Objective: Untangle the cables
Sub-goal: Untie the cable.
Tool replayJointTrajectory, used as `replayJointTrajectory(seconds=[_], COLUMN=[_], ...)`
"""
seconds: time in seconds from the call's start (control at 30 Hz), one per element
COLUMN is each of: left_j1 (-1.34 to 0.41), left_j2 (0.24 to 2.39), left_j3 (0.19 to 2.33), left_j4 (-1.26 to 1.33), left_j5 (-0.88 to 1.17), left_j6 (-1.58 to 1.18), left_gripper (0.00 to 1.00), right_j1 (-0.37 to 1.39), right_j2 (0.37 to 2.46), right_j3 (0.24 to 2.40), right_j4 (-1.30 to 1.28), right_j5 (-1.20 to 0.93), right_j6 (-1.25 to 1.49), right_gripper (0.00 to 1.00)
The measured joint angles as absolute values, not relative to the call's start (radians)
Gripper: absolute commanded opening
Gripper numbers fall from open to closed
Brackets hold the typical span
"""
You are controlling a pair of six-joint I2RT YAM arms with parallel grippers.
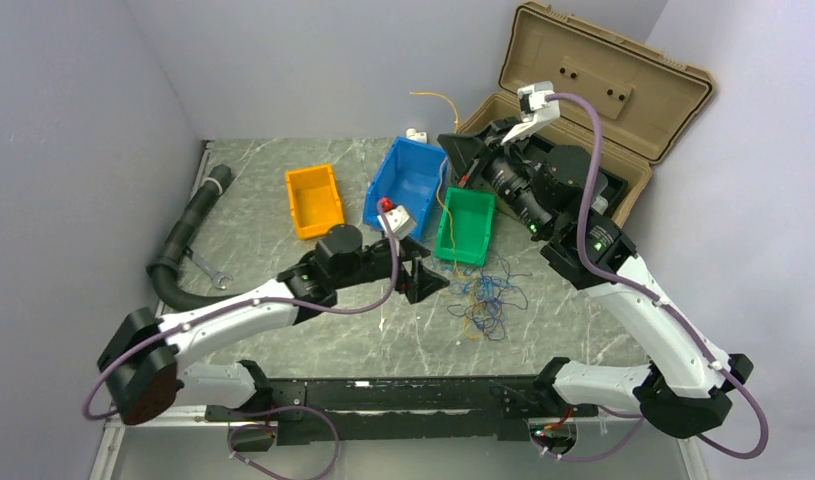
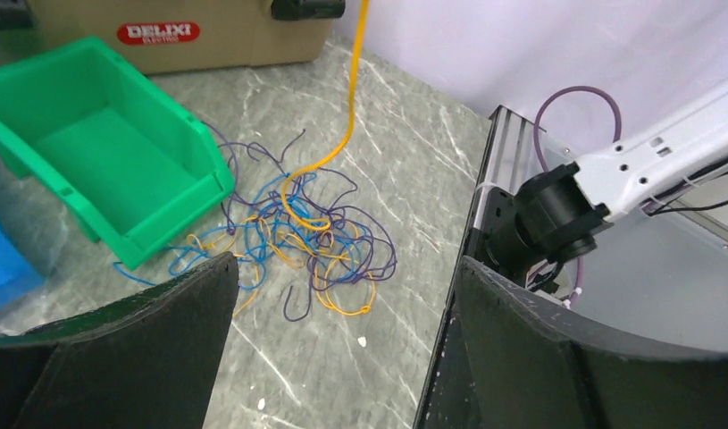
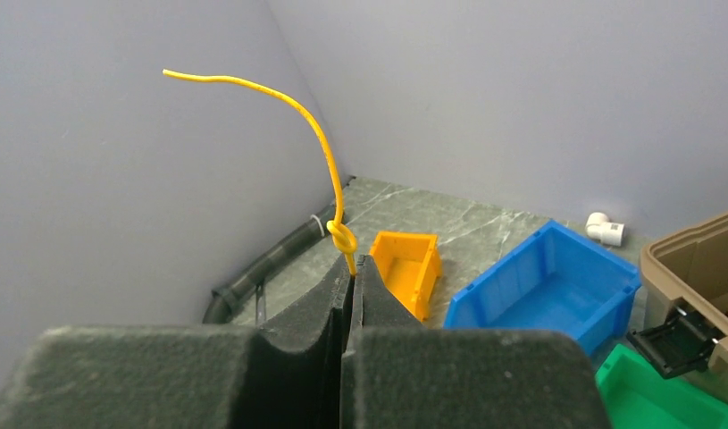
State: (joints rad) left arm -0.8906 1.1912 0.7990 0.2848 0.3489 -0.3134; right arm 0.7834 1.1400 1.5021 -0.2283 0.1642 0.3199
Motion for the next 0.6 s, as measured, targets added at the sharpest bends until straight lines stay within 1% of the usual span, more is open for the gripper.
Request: replayJointTrajectory(seconds=[0.1, 0.17, 0.37, 0.47, 0.6], left_j1=[-0.910, -0.920, -0.940, -0.942, -0.942], left_j2=[1.290, 1.362, 1.551, 1.567, 1.491], left_j3=[0.799, 0.800, 0.828, 0.829, 0.829], left_j4=[0.371, 0.434, 0.593, 0.632, 0.642], left_j5=[0.320, 0.304, 0.291, 0.290, 0.288], left_j6=[-0.348, -0.384, -0.462, -0.474, -0.441], left_gripper=[0.87, 0.82, 0.38, 0.01, 0.00], right_j1=[0.783, 0.783, 0.783, 0.783, 0.783], right_j2=[1.137, 1.130, 1.106, 1.087, 1.016], right_j3=[1.527, 1.530, 1.530, 1.526, 1.455], right_j4=[-0.232, -0.232, -0.240, -0.254, -0.270], right_j5=[0.182, 0.192, 0.228, 0.263, 0.348], right_j6=[0.318, 0.318, 0.318, 0.315, 0.313], right_gripper=[0.00, 0.00, 0.00, 0.00, 0.00])
